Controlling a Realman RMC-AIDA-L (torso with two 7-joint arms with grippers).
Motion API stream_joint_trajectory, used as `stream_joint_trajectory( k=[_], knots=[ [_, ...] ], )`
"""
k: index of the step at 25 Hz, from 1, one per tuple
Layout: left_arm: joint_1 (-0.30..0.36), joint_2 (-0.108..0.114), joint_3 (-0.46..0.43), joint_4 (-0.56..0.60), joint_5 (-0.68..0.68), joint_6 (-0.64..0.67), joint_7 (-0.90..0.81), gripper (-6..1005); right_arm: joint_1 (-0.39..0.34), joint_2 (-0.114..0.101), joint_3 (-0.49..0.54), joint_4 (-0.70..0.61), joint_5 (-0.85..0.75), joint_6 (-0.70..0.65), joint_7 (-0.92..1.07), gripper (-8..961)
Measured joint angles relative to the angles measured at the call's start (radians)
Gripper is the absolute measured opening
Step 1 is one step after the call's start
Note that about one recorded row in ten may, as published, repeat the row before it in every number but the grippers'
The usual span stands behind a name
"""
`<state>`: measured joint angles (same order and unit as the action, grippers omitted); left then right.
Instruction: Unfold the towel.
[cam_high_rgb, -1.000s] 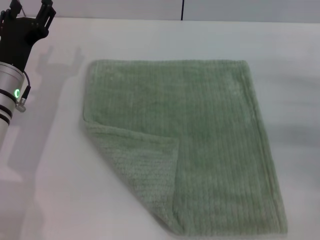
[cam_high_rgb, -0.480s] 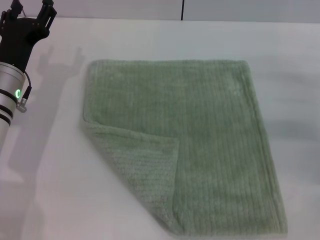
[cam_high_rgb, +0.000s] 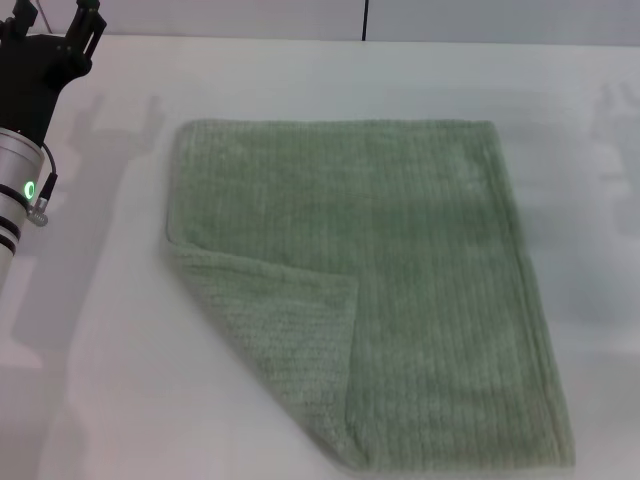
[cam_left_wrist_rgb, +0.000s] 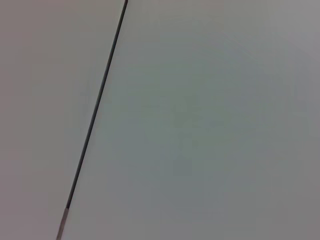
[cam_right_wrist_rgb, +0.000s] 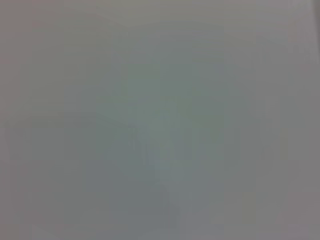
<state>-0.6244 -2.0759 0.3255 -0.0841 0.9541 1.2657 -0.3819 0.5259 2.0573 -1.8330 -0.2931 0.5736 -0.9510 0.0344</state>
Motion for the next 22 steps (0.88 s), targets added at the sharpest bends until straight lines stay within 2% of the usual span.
stream_joint_trajectory(
  k=[1,2,3,4,6,7,8,9,10,13,14,15,17,19,22],
  knots=[
    [0.000,0.000,0.001,0.001,0.000,0.003,0.000,798,0.003,-0.011,0.001,-0.060,-0.006,0.117,-0.015,330],
    [0.000,0.000,0.001,0.001,0.000,0.003,0.000,798,0.003,-0.015,0.001,-0.089,-0.009,0.173,-0.022,290],
    [0.001,0.000,0.001,0.003,0.000,0.003,0.000,798,0.003,-0.015,0.001,-0.089,-0.009,0.173,-0.022,249],
    [0.001,0.001,0.001,0.004,0.000,0.004,0.000,798,-0.008,-0.030,0.001,-0.185,-0.013,0.316,-0.051,209],
    [0.002,0.002,0.001,0.005,0.000,0.004,0.000,798,-0.024,-0.041,0.009,-0.272,-0.014,0.429,-0.087,125],
    [0.002,0.002,0.001,0.006,0.000,0.004,0.000,797,-0.035,-0.044,0.018,-0.321,-0.015,0.490,-0.115,83],
    [0.002,0.002,0.001,0.006,0.000,0.004,0.000,797,-0.035,-0.044,0.018,-0.321,-0.015,0.490,-0.115,41],
    [0.002,0.003,0.001,0.006,0.000,0.004,0.000,797,-0.060,-0.043,0.051,-0.429,-0.015,0.612,-0.182,-1],
    [0.002,0.003,0.001,0.006,0.000,0.004,0.000,797,-0.060,-0.043,0.051,-0.429,-0.015,0.612,-0.182,-1],
    [0.001,0.004,0.001,0.006,0.000,0.004,0.000,797,-0.096,-0.031,0.101,-0.572,-0.016,0.771,-0.266,-1],
    [0.000,0.004,0.001,0.007,0.000,0.004,0.000,797,-0.110,-0.025,0.126,-0.644,-0.016,0.875,-0.291,-1],
    [0.000,0.004,0.001,0.007,0.000,0.004,0.000,797,-0.110,-0.025,0.126,-0.644,-0.016,0.875,-0.291,-1],
    [0.000,0.004,0.001,0.007,0.000,0.004,0.000,797,-0.116,-0.022,0.150,-0.704,-0.016,0.972,-0.296,-1],
    [-0.001,0.004,0.001,0.007,0.000,0.007,0.000,797,-0.113,-0.021,0.191,-0.782,-0.016,1.143,-0.297,-1],
    [-0.001,0.003,0.001,0.007,0.000,0.014,0.000,797,-0.104,-0.020,0.220,-0.843,-0.017,1.283,-0.297,-1]
  ],
)
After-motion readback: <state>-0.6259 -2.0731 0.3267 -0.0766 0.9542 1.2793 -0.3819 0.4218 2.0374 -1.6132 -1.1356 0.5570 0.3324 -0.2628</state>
